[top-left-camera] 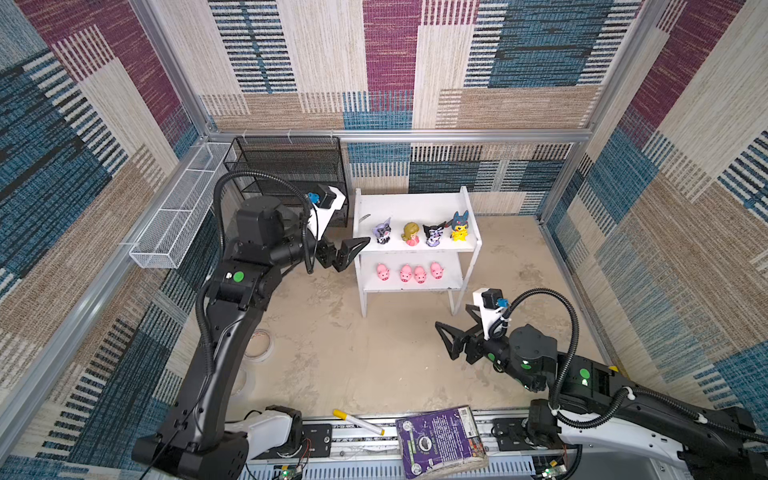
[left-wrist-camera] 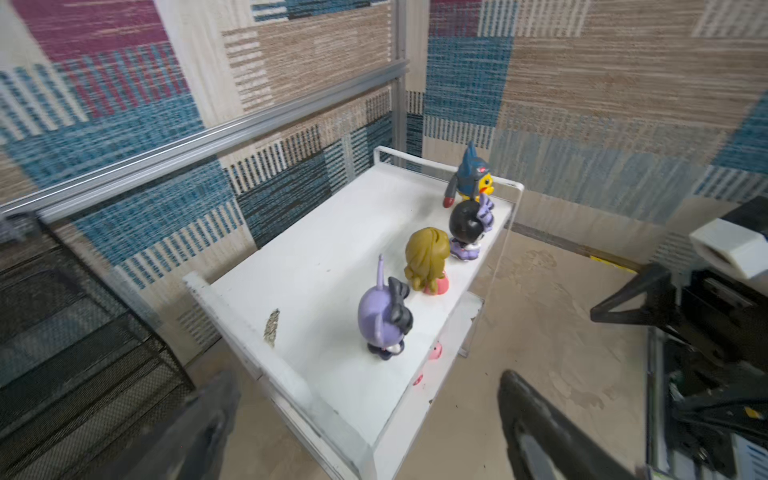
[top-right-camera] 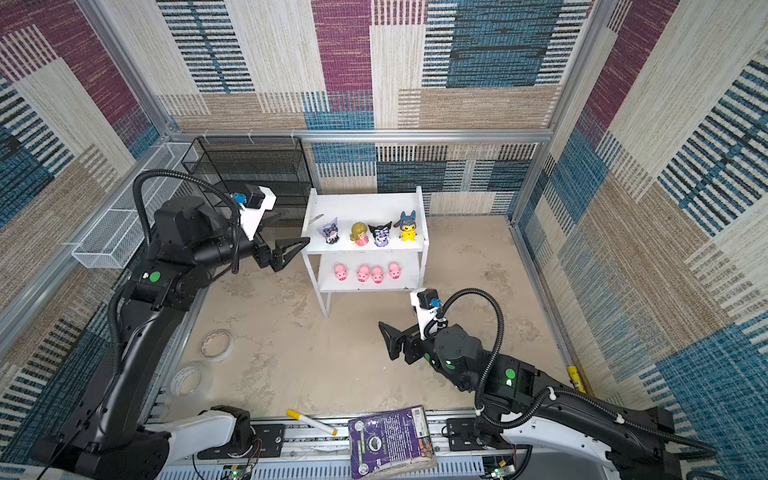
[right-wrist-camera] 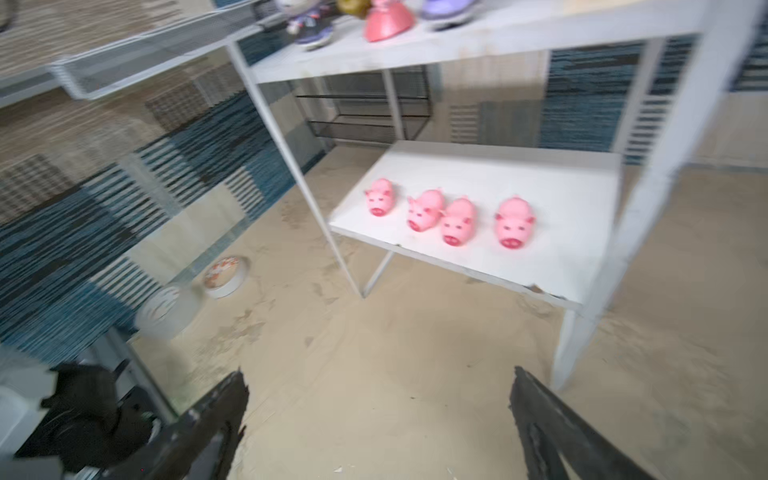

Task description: Place and organize the plastic toys onto the shelf

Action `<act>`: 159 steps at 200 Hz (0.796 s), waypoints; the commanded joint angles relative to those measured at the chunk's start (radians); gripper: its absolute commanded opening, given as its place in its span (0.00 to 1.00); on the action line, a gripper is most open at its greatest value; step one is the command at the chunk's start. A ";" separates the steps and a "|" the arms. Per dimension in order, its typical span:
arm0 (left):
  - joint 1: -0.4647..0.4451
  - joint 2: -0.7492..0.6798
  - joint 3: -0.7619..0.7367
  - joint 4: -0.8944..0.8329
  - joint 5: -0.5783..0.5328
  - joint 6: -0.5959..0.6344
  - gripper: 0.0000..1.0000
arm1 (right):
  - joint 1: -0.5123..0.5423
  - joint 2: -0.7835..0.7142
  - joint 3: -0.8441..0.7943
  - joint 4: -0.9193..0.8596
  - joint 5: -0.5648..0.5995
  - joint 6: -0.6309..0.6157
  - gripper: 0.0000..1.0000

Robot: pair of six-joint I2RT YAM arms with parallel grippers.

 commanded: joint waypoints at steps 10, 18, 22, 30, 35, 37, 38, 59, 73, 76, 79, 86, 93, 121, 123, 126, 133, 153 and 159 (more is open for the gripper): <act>0.001 -0.179 -0.213 0.148 -0.363 -0.255 0.98 | 0.000 -0.066 0.007 -0.332 0.348 0.400 1.00; 0.001 -0.219 -0.261 0.133 -0.424 -0.281 0.98 | 0.000 -0.091 0.006 -0.389 0.366 0.471 1.00; 0.001 -0.237 -0.283 0.123 -0.455 -0.294 0.98 | -0.001 -0.103 0.006 -0.414 0.374 0.501 1.00; 0.001 -0.267 -0.324 0.094 -0.527 -0.316 0.98 | -0.001 -0.122 0.005 -0.454 0.381 0.547 1.00; 0.001 -0.282 -0.347 0.076 -0.573 -0.328 0.98 | -0.001 -0.128 0.004 -0.468 0.383 0.558 1.00; 0.001 -0.288 -0.355 0.068 -0.599 -0.333 0.98 | -0.001 -0.130 0.003 -0.475 0.382 0.561 1.00; 0.001 -0.290 -0.361 0.063 -0.612 -0.335 0.98 | -0.001 -0.129 0.004 -0.480 0.382 0.565 1.00; 0.002 -0.309 -0.442 -0.001 -0.881 -0.383 0.98 | -0.015 -0.057 0.050 -0.692 0.394 0.762 1.00; 0.002 -0.291 -0.486 -0.013 -1.014 -0.402 0.98 | -0.028 0.012 0.070 -0.761 0.404 0.836 1.00; 0.002 -0.285 -0.494 -0.012 -1.034 -0.404 0.98 | -0.033 0.026 0.072 -0.761 0.405 0.837 1.00; 0.004 -0.277 -0.502 -0.005 -1.046 -0.404 0.98 | -0.041 0.038 0.073 -0.759 0.407 0.837 1.00; 0.006 -0.254 -0.518 0.008 -1.066 -0.404 0.98 | -0.069 0.061 0.072 -0.748 0.411 0.833 1.00; 0.010 -0.225 -0.531 0.018 -1.073 -0.415 0.98 | -0.117 0.075 0.064 -0.696 0.407 0.771 1.00; 0.021 -0.111 -0.581 0.080 -1.039 -0.468 0.98 | -0.517 0.004 -0.040 -0.256 0.126 0.261 0.99; 0.021 -0.105 -0.586 0.090 -1.039 -0.468 0.98 | -0.551 -0.004 -0.050 -0.230 0.101 0.238 1.00; 0.021 -0.094 -0.593 0.100 -1.040 -0.467 0.98 | -0.599 -0.012 -0.064 -0.198 0.061 0.206 1.00; 0.022 -0.072 -0.613 0.143 -1.044 -0.455 0.98 | -0.720 -0.015 -0.089 -0.132 -0.033 0.138 1.00; 0.049 0.002 -0.643 0.220 -1.050 -0.424 0.98 | -1.030 0.100 -0.105 0.004 -0.274 0.012 1.00; 0.064 0.021 -0.635 0.210 -1.060 -0.436 0.98 | -1.092 0.146 -0.107 0.042 -0.320 -0.011 1.00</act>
